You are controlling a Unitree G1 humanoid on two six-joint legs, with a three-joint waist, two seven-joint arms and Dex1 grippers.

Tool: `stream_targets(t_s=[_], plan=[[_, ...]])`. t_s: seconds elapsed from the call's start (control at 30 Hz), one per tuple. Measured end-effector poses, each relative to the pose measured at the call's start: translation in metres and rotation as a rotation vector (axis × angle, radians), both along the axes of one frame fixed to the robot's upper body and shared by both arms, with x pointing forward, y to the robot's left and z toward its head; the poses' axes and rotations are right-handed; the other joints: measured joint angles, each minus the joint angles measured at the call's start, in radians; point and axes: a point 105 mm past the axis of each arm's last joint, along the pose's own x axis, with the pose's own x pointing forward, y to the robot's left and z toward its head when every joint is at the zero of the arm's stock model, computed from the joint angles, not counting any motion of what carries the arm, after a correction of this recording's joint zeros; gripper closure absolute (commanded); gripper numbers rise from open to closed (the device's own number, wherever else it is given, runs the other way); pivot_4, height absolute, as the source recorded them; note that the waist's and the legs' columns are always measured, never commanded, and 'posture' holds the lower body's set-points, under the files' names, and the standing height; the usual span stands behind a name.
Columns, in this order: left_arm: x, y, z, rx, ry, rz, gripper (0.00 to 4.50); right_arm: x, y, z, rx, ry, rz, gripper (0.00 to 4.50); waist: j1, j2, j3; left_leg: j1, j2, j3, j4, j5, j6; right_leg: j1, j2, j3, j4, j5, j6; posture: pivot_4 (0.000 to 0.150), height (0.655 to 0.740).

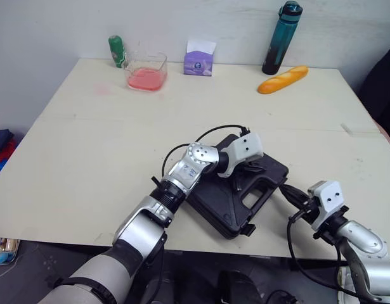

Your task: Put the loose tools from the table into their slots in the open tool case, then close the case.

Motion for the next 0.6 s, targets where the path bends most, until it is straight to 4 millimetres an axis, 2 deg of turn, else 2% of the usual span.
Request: stream_targets(t_s=[0.6], plan=[[0.0008,0.0030,-0.0017,0.015,0.020,0.010,4.49,0.0050,-0.0003,0.0085,-0.040,0.002,0.044,4.50,-0.005,0.002,-0.002,0.001,0.000,0.000,0.000,-0.001,0.001,0.000,-0.001,0.000,0.000,0.000,0.000,0.150,0.7400]])
